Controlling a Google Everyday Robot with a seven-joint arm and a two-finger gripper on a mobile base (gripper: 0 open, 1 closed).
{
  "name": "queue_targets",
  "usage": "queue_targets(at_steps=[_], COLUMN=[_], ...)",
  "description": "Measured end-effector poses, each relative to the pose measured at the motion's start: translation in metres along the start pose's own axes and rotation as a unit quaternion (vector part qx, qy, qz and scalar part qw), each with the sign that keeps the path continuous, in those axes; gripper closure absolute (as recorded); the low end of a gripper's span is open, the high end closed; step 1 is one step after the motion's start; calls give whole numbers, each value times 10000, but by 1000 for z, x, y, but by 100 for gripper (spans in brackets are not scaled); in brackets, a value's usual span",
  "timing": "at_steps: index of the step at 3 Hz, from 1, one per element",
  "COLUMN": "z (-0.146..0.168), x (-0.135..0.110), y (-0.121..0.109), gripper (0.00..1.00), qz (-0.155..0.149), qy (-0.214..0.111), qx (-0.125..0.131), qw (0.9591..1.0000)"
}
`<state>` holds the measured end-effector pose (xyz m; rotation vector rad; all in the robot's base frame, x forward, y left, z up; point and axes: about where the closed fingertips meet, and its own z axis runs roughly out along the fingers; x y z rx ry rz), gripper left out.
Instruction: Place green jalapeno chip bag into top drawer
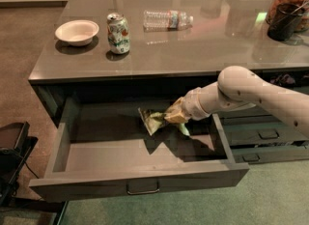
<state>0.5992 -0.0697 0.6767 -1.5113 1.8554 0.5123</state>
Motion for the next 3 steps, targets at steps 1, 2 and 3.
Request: queue_targets(at_steps=[1, 2, 3], z=[0, 0, 0], x=[0, 0, 0], y=[0, 0, 0], gripper=[11, 0, 0], qz=[0, -1, -1], qy=[0, 0, 0], qx=[0, -3, -3], qw=[10000, 10000, 10000])
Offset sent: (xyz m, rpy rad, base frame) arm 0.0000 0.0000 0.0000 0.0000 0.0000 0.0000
